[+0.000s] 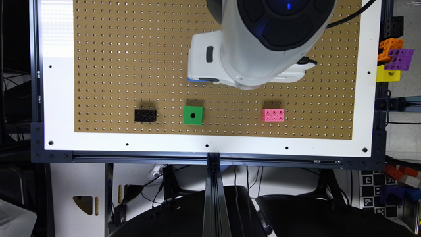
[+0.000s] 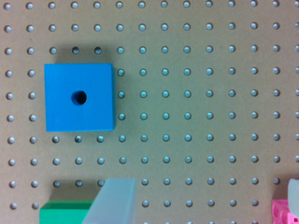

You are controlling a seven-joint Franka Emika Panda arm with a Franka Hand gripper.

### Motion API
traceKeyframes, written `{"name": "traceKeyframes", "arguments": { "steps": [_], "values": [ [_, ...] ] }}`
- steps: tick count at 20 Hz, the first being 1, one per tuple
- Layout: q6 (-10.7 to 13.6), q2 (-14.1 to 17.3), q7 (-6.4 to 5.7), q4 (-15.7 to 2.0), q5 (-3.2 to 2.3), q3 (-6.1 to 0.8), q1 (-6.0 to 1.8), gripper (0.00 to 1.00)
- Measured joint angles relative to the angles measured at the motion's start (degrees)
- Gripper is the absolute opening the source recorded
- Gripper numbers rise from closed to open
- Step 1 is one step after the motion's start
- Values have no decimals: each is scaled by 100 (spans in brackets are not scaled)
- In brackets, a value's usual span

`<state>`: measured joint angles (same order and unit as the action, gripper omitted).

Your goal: Pick up pink block.

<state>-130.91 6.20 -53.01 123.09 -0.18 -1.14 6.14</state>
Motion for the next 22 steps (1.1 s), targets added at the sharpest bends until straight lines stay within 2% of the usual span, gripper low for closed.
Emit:
{"name": "traceKeyframes", "arguments": {
  "steps": [4, 5, 7, 9, 12, 15, 18, 20, 22],
  "values": [
    [-2, 0, 10, 20, 0, -1, 3, 100],
    [-24, 4, -2, 13, 12, -34, 19, 100],
    [-47, 41, -108, -48, 22, -151, 61, 100],
    [-48, 173, -299, -242, 21, -306, 128, 100],
    [-46, 485, -399, -614, 21, -397, 171, 100],
    [-37, 912, -485, -1107, 20, -489, 207, 100],
    [-15, 1192, -607, -1425, 18, -522, 313, 100],
    [-11, 1251, -646, -1491, 17, -522, 354, 100],
    [-11, 1250, -651, -1493, 17, -522, 359, 100]
  ]
}}
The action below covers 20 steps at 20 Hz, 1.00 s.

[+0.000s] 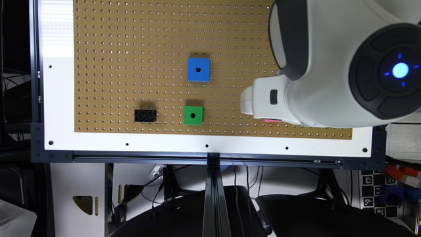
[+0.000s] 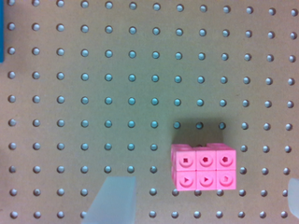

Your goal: Pick up pink block.

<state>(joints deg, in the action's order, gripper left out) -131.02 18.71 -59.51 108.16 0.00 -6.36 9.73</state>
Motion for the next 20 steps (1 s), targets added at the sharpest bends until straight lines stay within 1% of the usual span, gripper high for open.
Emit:
{"name": "traceKeyframes", "arguments": {
  "steps": [4, 5, 7, 9, 11, 13, 14, 15, 17, 20],
  "values": [
    [-8, 57, 0, 5, 0, 0, 0, 100],
    [-43, 131, 0, 8, -1, 0, 1, 100],
    [-191, 331, 0, 5, -5, 0, 0, 100],
    [-287, 447, -1, -3, -6, 0, 9, 100],
    [-297, 479, -34, -39, -3, -18, 47, 100],
    [-293, 490, -163, -94, -6, -51, 142, 100],
    [-292, 496, -223, -114, -11, -52, 192, 100],
    [-292, 499, -254, -122, -12, -52, 226, 100],
    [-296, 515, -266, -124, -12, -52, 245, 100],
    [-363, 610, -266, -125, -12, -52, 246, 100]
  ]
}}
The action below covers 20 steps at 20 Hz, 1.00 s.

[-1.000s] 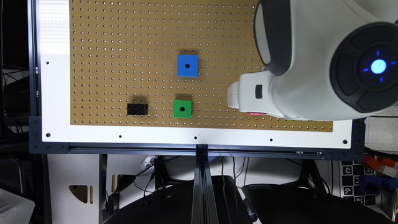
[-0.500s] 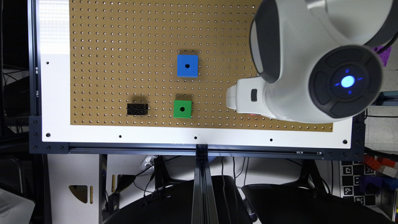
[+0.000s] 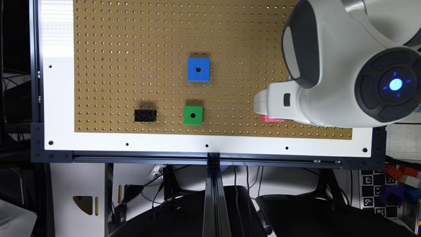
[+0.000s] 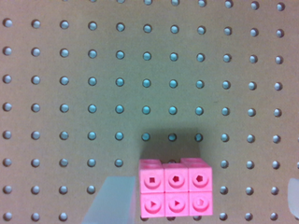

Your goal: Pick up pink block.

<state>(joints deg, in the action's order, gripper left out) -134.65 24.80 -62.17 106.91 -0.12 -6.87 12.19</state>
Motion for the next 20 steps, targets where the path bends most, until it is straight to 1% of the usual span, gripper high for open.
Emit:
{"name": "traceKeyframes", "arguments": {
  "steps": [3, 8, 13, 18, 20],
  "values": [
    [-72, 112, 0, -13, 0, 0, 0, 100],
    [-483, 538, 0, -27, -20, 1, -1, 100],
    [-495, 580, 0, -97, -26, 8, -16, 100],
    [-495, 583, 1, -153, -41, 19, -58, 100],
    [-519, 664, 2, -193, -53, 21, -79, 100]
  ]
}}
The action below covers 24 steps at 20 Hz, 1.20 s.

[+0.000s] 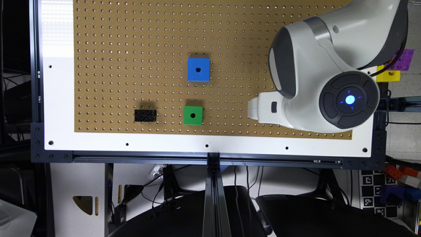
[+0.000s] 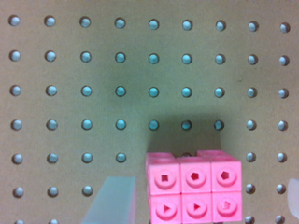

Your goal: Pick up pink block.

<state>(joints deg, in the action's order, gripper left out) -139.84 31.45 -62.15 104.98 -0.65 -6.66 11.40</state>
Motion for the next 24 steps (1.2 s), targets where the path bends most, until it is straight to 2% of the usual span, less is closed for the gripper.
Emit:
{"name": "traceKeyframes", "arguments": {
  "steps": [2, 5, 7, 15, 18, 19, 20, 24],
  "values": [
    [-64, 202, 0, -119, -14, 6, -1, 100],
    [-59, 471, 0, -387, -40, 7, -1, 100],
    [-53, 550, 0, -480, -45, 7, 0, 100],
    [-71, 646, 0, -502, -53, 8, 0, 100],
    [-293, 895, -3, -515, -94, 13, 1, 100],
    [-261, 884, -6, -543, -99, 12, 3, 100],
    [-274, 904, -5, -549, -100, 12, 4, 0],
    [-274, 904, -5, -549, -100, 12, 4, 0]
  ]
}}
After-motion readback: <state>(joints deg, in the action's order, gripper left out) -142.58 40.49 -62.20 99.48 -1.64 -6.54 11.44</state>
